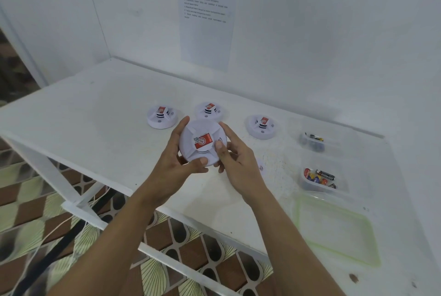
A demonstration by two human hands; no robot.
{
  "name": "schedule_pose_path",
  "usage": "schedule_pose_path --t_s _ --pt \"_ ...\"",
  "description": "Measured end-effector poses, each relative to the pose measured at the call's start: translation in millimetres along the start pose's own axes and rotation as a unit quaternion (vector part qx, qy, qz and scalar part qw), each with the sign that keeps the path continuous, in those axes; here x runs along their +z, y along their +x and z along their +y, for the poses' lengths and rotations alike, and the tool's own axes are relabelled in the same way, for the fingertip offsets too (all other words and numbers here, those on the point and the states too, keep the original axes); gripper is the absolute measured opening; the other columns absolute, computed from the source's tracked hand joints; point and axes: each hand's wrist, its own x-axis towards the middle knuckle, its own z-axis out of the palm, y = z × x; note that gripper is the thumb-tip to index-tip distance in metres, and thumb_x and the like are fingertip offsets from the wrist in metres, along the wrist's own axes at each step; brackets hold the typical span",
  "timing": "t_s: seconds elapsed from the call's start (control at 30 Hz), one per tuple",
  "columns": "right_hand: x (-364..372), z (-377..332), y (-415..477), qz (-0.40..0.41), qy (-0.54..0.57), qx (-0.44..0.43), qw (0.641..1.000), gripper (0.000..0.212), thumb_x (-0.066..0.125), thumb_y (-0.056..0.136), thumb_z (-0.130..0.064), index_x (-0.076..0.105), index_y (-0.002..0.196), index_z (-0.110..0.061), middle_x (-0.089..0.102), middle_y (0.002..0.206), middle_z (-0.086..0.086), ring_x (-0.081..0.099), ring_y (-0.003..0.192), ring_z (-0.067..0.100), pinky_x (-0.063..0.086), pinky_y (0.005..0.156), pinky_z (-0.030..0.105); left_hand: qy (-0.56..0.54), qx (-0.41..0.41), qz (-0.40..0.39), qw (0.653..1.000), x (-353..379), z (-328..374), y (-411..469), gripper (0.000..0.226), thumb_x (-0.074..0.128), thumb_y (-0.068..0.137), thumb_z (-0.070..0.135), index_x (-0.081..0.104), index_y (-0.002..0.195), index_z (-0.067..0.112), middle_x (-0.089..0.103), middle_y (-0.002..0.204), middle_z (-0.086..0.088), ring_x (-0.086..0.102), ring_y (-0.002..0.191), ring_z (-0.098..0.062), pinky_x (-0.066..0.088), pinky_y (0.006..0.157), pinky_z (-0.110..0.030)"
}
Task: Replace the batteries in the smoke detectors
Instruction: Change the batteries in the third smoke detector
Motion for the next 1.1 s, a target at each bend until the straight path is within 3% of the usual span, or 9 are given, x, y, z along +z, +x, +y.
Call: schedule_pose_path --t_s 0.37,0.53,0.8,1.1 --pt "17 -5 -3 -0.010 -0.006 -0.002 1.000 0.049 0.049 0.102 -0.039 0.043 0.150 -0.028 0.069 0.121 -0.002 0.064 0.083 0.009 0.054 0.066 0.021 -0.025 -0.009 -0.017 0.999 -20 3 -6 0.085 0.067 0.086 0.001 0.026 0.149 0.040 0.040 0.148 0.010 0.058 0.120 -0.013 0.059 0.078 -0.035" --pt "23 -3 -3 -0.017 -0.013 -0.004 1.000 0.051 0.048 0.102 -0.042 0.042 0.151 -0.030 0.069 0.119 -0.004 0.064 0.084 0.011 0.053 0.068 0.021 -0.016 -0.012 -0.031 0.999 -29 3 -8 0.088 0.072 0.080 0.012 0.026 0.149 0.041 0.039 0.148 0.008 0.052 0.127 -0.023 0.059 0.084 -0.042" --pt "32 -4 -2 -0.024 -0.009 0.006 1.000 0.051 0.048 0.103 -0.042 0.038 0.153 -0.034 0.069 0.119 -0.008 0.064 0.088 0.019 0.055 0.070 0.024 -0.024 -0.018 -0.024 0.999 -39 1 -12 0.088 0.072 0.081 0.009 0.026 0.149 0.040 0.039 0.148 0.011 0.052 0.128 -0.021 0.058 0.087 -0.046" --pt "35 -3 -4 -0.014 0.005 0.005 1.000 0.047 0.049 0.104 -0.037 0.043 0.150 -0.031 0.071 0.113 -0.007 0.062 0.081 0.010 0.053 0.067 0.021 0.023 -0.018 -0.032 0.999 -45 -1 -11 0.089 0.074 0.084 0.011 0.024 0.150 0.042 0.036 0.149 0.018 0.049 0.131 -0.017 0.054 0.095 -0.044"
